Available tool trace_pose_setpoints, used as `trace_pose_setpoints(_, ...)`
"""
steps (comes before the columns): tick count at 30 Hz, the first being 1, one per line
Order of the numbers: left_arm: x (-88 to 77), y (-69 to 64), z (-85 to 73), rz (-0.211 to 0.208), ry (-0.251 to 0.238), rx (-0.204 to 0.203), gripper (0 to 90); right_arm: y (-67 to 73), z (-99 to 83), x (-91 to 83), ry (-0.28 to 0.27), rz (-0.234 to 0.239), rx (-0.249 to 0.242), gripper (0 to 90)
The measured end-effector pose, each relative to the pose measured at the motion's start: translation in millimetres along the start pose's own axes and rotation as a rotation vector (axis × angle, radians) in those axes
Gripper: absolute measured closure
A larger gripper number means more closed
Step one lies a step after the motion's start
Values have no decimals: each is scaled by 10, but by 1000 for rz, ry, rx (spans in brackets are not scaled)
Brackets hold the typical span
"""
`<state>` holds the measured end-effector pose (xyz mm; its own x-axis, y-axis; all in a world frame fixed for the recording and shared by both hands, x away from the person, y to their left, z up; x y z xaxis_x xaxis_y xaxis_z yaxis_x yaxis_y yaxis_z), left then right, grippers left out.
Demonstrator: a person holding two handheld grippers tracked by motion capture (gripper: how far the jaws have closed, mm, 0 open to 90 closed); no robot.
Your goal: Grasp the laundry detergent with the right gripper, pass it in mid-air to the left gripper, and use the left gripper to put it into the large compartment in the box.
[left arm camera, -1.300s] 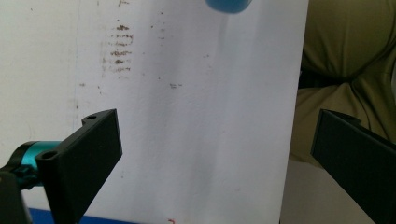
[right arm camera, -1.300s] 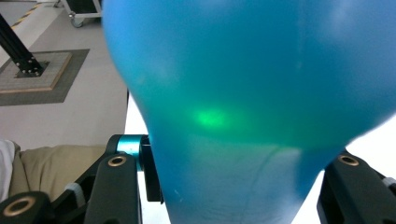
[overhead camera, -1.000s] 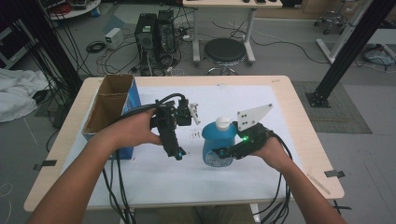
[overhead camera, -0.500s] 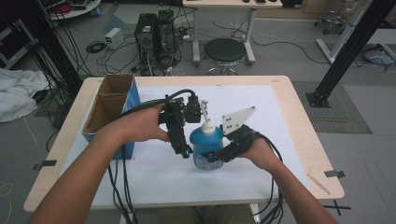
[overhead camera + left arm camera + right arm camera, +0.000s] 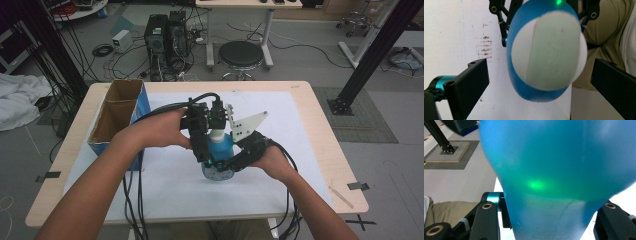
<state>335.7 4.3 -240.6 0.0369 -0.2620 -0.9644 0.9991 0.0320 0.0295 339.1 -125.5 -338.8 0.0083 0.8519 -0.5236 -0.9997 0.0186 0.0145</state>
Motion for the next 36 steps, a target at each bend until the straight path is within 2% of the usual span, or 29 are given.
trace_pose_setpoints(10,46,38,107,-14,2,14,19,-7,-7,-20,1,3,11,454)
trace_pose_setpoints(27,109,73,156,-23,-6,18,19,-6,-8,-36,-1,7,25,454)
trace_pose_setpoints(32,115,80,155,-15,-4,22,37,-8,-9,-40,-2,6,24,454)
trace_pose_setpoints(34,112,78,150,-24,-9,32,118,-9,-9,-42,-2,5,25,454)
trace_pose_setpoints(36,116,81,146,-16,-6,33,119,-10,-10,-42,-4,3,25,454)
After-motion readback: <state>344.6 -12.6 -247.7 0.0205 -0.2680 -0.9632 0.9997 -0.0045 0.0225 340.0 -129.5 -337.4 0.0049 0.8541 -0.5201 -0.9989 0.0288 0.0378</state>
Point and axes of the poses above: each handheld gripper's, and its own axes: x roughly forward along the jaws, z roughly out of its top, y roughly to its left, the point moved 2 cm from there along x, roughly forward along the jaws, and after that the axes turned 1 degree about x, right-handed, at the moved point
